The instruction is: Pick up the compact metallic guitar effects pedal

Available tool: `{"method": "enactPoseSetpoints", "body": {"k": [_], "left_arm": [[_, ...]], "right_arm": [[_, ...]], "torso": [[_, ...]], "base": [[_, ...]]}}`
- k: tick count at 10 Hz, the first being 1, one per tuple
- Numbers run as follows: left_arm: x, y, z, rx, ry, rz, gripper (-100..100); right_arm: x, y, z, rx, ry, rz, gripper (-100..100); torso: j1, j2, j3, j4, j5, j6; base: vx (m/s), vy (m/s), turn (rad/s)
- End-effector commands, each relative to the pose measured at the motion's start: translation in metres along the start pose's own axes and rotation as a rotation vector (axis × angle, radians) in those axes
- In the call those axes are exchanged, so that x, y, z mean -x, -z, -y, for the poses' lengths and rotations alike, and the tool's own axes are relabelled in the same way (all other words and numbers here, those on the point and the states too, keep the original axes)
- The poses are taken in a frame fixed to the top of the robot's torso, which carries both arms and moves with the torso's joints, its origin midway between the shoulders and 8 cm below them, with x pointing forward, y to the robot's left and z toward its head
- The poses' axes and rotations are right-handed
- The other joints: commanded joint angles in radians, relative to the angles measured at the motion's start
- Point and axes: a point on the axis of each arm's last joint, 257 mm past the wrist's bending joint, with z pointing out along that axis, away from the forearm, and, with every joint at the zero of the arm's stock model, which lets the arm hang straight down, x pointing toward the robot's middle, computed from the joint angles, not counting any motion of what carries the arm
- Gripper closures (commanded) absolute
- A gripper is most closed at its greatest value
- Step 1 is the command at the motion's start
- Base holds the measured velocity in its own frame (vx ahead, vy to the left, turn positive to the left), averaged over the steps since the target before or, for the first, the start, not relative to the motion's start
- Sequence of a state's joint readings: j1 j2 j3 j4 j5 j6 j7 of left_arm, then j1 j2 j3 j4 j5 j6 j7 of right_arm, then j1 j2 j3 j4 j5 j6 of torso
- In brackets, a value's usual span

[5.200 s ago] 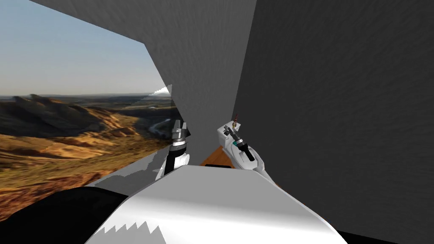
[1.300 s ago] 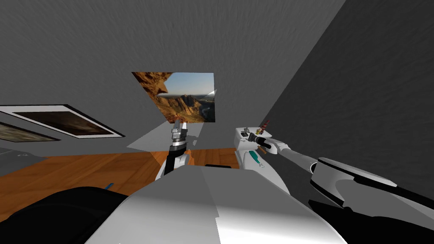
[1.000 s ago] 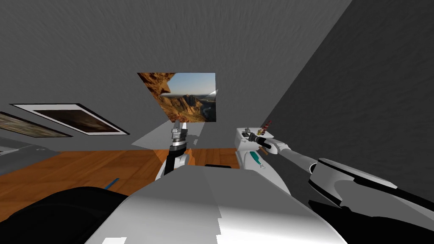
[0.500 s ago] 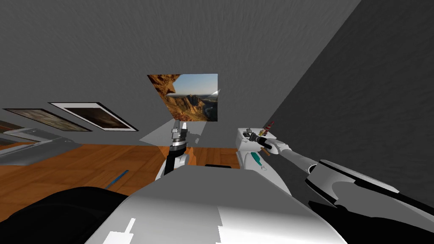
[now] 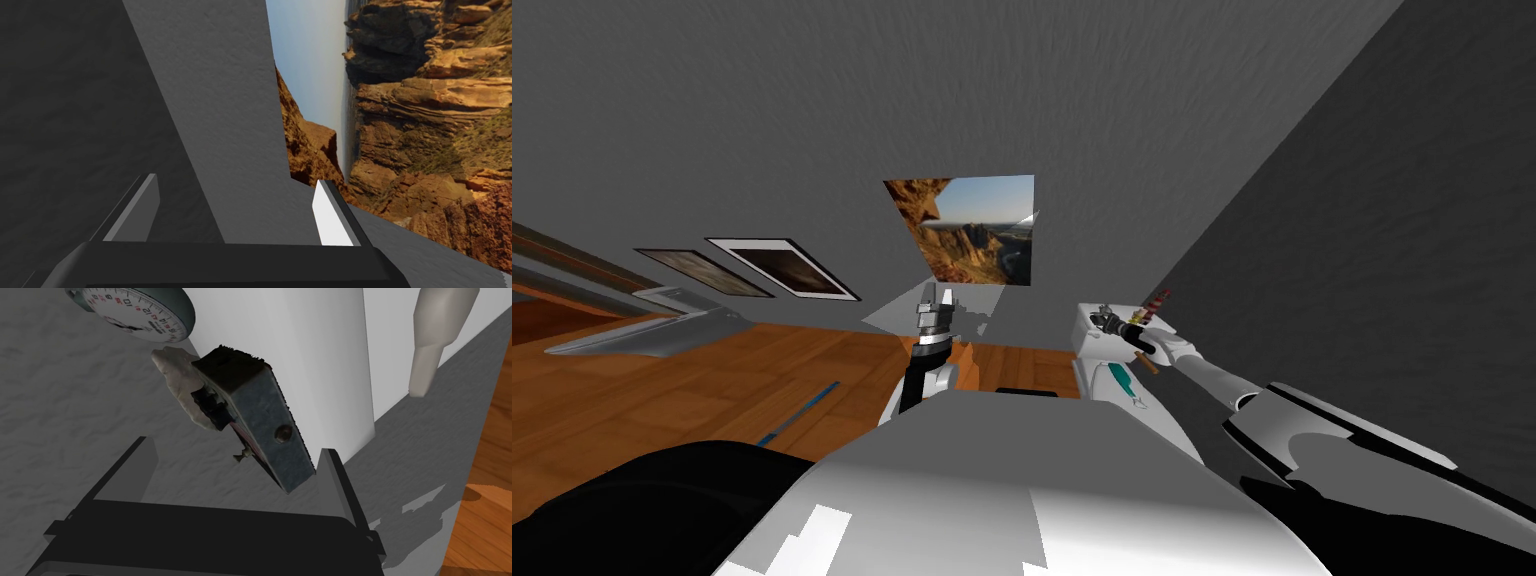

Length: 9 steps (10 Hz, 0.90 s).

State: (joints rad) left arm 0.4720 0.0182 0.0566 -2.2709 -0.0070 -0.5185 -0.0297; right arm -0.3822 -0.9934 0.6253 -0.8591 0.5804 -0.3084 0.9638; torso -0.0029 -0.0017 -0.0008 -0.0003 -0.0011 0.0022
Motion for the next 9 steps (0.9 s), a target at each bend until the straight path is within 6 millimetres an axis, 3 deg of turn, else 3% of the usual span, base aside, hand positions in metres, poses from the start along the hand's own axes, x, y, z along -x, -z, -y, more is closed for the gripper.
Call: {"method": "enactPoseSetpoints", "body": {"k": [1, 9], "left_arm": [[0.000, 0.000, 0.000, 0.000, 0.000, 0.000, 0], [0.000, 0.000, 0.000, 0.000, 0.000, 0.000, 0]], "right_arm": [[-0.005, 0.001, 0.002, -0.003, 0.005, -0.011, -100], [-0.036, 0.009, 0.004, -0.024, -0.026, -0.079, -100]], "torso": [[0.000, 0.000, 0.000, 0.000, 0.000, 0.000], [0.000, 0.000, 0.000, 0.000, 0.000, 0.001]], "base": [[-0.036, -0.019, 0.079], [-0.033, -0.013, 0.086]]}}
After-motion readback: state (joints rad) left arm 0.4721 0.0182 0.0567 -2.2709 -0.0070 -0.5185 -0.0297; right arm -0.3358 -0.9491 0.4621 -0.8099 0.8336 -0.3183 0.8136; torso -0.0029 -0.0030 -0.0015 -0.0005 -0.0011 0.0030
